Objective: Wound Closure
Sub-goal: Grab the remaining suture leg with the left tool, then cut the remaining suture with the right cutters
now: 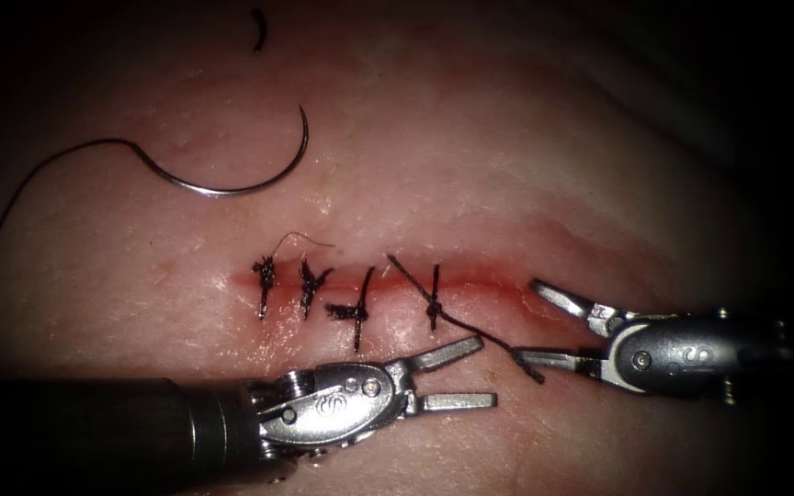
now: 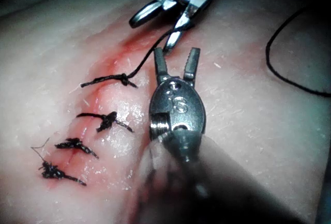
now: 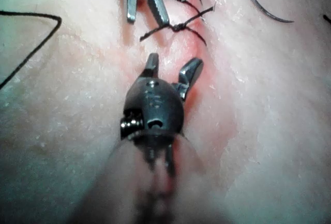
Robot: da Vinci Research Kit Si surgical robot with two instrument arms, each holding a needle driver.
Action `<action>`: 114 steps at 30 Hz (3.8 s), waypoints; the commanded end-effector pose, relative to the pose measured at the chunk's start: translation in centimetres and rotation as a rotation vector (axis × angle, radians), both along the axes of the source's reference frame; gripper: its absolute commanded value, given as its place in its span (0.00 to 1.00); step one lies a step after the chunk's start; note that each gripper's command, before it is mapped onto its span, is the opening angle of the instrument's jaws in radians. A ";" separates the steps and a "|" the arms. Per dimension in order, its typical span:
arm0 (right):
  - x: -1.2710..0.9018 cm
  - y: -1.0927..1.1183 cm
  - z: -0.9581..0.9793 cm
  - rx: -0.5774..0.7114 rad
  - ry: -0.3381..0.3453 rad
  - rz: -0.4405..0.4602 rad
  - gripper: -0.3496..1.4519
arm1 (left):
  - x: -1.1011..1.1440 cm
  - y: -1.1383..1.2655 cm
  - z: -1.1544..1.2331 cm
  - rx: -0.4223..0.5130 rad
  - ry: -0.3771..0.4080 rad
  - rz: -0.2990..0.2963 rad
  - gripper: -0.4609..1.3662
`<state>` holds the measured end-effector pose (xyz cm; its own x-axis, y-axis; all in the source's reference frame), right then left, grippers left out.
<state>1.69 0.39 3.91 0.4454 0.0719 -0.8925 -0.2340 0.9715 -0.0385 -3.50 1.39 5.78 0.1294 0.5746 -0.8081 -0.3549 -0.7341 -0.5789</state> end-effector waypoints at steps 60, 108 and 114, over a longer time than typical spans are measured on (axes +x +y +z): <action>-0.48 0.12 -0.02 0.001 -0.008 0.008 0.56 | -0.35 0.16 -0.35 -0.460 0.593 0.211 0.45; 0.40 0.03 0.03 -0.018 0.239 -0.200 0.71 | -0.04 0.13 -0.44 -0.455 0.398 0.218 0.06; 0.57 -0.02 0.09 -0.026 0.241 -0.206 0.75 | -0.04 0.11 -0.45 -0.455 0.398 0.219 0.06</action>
